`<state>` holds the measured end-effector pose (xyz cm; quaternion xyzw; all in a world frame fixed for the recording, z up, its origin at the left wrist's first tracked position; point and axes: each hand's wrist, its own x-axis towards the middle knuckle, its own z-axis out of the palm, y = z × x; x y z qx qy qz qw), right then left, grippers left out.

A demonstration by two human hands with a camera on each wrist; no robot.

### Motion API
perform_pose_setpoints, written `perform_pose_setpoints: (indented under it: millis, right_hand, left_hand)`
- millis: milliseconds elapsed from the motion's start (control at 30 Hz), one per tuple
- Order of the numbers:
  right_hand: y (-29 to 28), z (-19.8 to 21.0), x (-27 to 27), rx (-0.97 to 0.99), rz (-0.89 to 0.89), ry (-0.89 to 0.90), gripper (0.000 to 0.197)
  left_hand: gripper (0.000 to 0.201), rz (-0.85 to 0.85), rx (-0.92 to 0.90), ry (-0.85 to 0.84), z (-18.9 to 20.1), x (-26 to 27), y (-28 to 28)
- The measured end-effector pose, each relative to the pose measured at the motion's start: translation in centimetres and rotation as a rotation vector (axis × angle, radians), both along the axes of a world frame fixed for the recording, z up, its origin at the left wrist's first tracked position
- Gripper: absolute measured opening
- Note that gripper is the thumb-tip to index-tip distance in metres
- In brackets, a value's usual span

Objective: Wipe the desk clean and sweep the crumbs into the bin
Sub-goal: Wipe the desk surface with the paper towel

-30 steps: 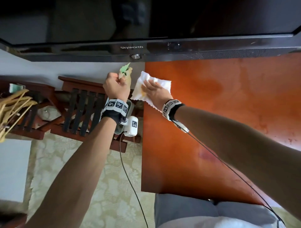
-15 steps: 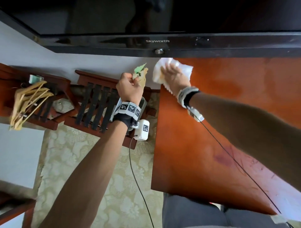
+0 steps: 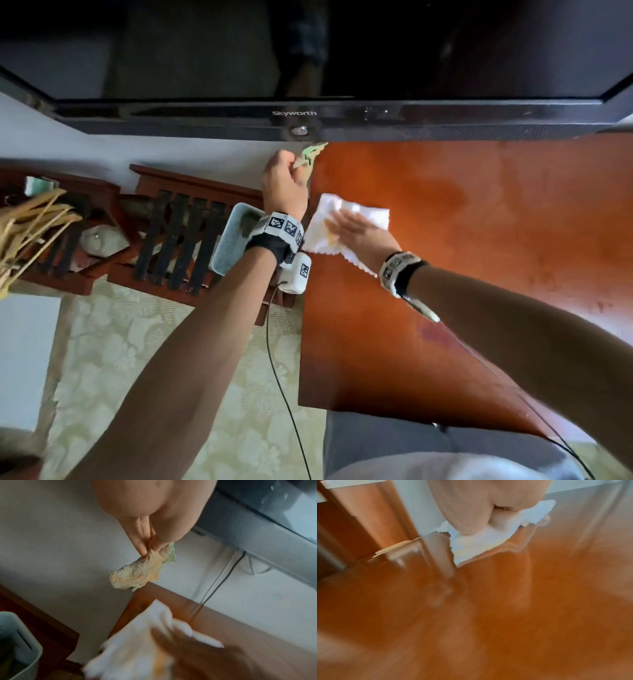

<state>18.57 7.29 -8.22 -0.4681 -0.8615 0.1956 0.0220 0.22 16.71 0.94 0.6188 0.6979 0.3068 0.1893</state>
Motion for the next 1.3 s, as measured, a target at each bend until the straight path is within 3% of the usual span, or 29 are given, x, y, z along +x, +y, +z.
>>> perform_pose_setpoints:
  millis: [100,233,467,700,800,867,967,1033,1133,1200,1267,1300]
  right_hand:
    - [2.3,0.2,3.0,-0.003,-0.110,-0.045,0.056]
    - [1.0,-0.5,7.0,0.027,-0.290,-0.042,0.052]
    - [-0.8,-0.4,8.9,0.072,-0.422,-0.046,0.051]
    - [0.5,-1.0,9.0,0.067,-0.475,-0.040,0.053]
    - [4.9,-0.1,9.4,0.052,-0.501,-0.103,0.059]
    - [8.9,1.4,9.7,0.029,-0.536,-0.065,0.053]
    - [12.7,2.9,9.6,-0.018,-0.648,0.001,0.032]
    - [13.2,3.1,8.7,-0.072,-0.693,0.031,0.030]
    - [11.1,3.6,7.3,-0.003,-0.507,0.028,0.047]
    - [7.8,3.3,6.7,0.042,-0.299,-0.090,0.063]
    - [3.5,2.6,6.6,0.007,-0.104,-0.229,0.064]
    - [1.1,1.9,6.7,0.011,-0.042,-0.192,0.063]
  left_hand:
    - [0.013,-0.205,-0.069,0.038,-1.1,2.4,-0.4]
    - [0.041,-0.468,-0.245,0.366,-3.4,3.5,-0.6]
    - [0.071,-0.559,-0.238,0.581,-6.3,3.6,1.7]
    - [0.070,-0.530,-0.205,0.611,-5.7,4.3,4.9]
    - [0.071,-0.441,-0.292,0.495,-4.1,3.6,0.9]
    - [0.074,-0.417,-0.390,0.445,-2.4,2.7,-3.8]
    - [0.081,-0.490,-0.482,0.419,-1.3,0.5,-11.4]
    - [0.096,-0.571,-0.558,0.447,-1.9,-1.1,-14.8]
    - [0.127,-0.639,-0.709,0.497,-3.3,-2.5,-17.3]
    - [0.146,-0.654,-0.739,0.526,-3.9,-2.6,-17.8]
    - [0.155,-0.645,-0.732,0.538,-4.4,-2.4,-18.0]
    - [0.156,-0.636,-0.732,0.531,-4.5,-2.4,-18.0]
